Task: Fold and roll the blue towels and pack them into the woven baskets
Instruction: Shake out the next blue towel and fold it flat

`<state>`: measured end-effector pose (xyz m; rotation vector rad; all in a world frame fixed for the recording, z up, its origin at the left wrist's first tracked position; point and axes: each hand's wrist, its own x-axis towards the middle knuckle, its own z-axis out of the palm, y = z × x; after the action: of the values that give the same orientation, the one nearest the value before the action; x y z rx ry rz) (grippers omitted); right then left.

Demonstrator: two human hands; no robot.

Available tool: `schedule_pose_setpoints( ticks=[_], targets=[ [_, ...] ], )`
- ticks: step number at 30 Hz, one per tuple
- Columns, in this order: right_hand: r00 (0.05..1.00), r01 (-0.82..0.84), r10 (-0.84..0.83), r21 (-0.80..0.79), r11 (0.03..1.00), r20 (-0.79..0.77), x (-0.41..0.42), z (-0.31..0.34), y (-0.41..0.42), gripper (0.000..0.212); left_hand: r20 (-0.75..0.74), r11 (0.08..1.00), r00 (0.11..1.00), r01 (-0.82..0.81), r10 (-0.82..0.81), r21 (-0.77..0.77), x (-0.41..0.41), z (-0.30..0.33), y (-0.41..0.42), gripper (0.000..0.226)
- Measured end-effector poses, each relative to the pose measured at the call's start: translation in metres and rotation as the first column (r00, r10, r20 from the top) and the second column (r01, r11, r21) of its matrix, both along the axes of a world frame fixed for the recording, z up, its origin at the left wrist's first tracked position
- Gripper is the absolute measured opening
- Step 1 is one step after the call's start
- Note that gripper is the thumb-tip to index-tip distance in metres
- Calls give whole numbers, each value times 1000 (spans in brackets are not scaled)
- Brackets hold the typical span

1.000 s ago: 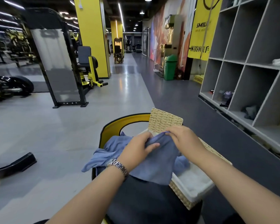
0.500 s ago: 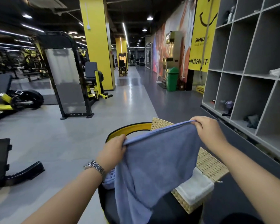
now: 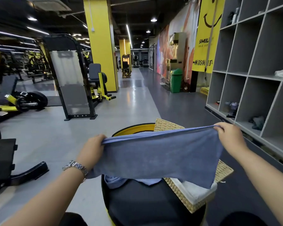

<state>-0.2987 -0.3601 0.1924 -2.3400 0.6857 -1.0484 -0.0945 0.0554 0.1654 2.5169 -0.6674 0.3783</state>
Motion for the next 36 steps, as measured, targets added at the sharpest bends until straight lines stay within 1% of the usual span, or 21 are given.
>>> schedule_pose_setpoints(
  ticks=[4, 6, 8, 10, 12, 15, 19, 21, 23, 24, 25, 27, 29, 31, 33, 35, 36],
  targets=[
    [999, 38, -38, 30, 999, 6, -1, -8, -5, 18, -18, 1000, 1000, 0, 0, -1, 7, -11, 10, 38],
    [999, 52, -52, 67, 996, 3, 0, -10, -7, 18, -1, 1000, 1000, -3, 3, 12, 8, -13, 12, 40],
    [997, 76, -77, 107, 991, 0, 0, -12, -10, 14, 1, 999, 1000, -4, 4, -37, 6, -12, 13, 30],
    [995, 99, -102, 169, 981, 10, 0, -12, -11, 9, -37, 994, 998, -47, 44, -94, 5, -12, 16, 10],
    [993, 111, -119, 209, 972, 25, -1, -14, -10, 8, -53, 992, 995, -92, 88, -81, 8, -13, 19, 15],
    [991, 115, -126, 221, 969, 36, -2, -17, -10, 8, -81, 991, 990, -121, 115, -65, 12, -14, 21, 18],
    [988, 145, -152, 236, 961, 13, -2, -25, -21, 14, -104, 993, 987, -121, 120, 1, 19, -20, 25, 26],
    [988, 155, -157, 243, 958, -11, -2, -30, -26, 19, -130, 993, 986, -112, 108, -24, 18, -23, 28, 25],
    [983, 177, -182, 268, 947, -7, -2, -34, -27, 17, -195, 986, 974, -138, 118, -94, 14, -23, 28, 18],
    [979, 193, -204, 285, 939, 7, -2, -35, -26, 13, -220, 981, 968, -152, 123, -119, 11, -24, 27, 20],
    [975, 206, -223, 307, 929, 21, -2, -36, -23, 10, -252, 978, 959, -167, 132, -123, 9, -24, 25, 27],
    [975, 193, -219, 353, 915, 34, 2, -38, -12, 17, -330, 979, 936, -169, 124, -110, 0, -23, 15, 41],
    [986, 148, -165, 374, 915, 14, 10, -40, 6, 24, -394, 988, 916, -124, 79, -89, -13, -22, -1, 46],
    [996, 87, -91, 389, 917, -7, 21, -42, 29, 28, -461, 989, 887, -72, 6, -127, -28, -22, -22, 47],
    [999, 16, -3, 385, 923, -34, 34, -44, 56, 33, -552, 961, 824, -39, -125, -275, -39, -24, -43, 49],
    [992, -69, 104, 379, 923, -73, 45, -46, 83, 44, -624, 894, 727, -31, -287, -447, -48, -26, -62, 47],
    [983, -113, 160, 394, 912, -88, 50, -45, 97, 42, -640, 857, 686, -47, -346, -514, -53, -26, -70, 42]
  ],
)
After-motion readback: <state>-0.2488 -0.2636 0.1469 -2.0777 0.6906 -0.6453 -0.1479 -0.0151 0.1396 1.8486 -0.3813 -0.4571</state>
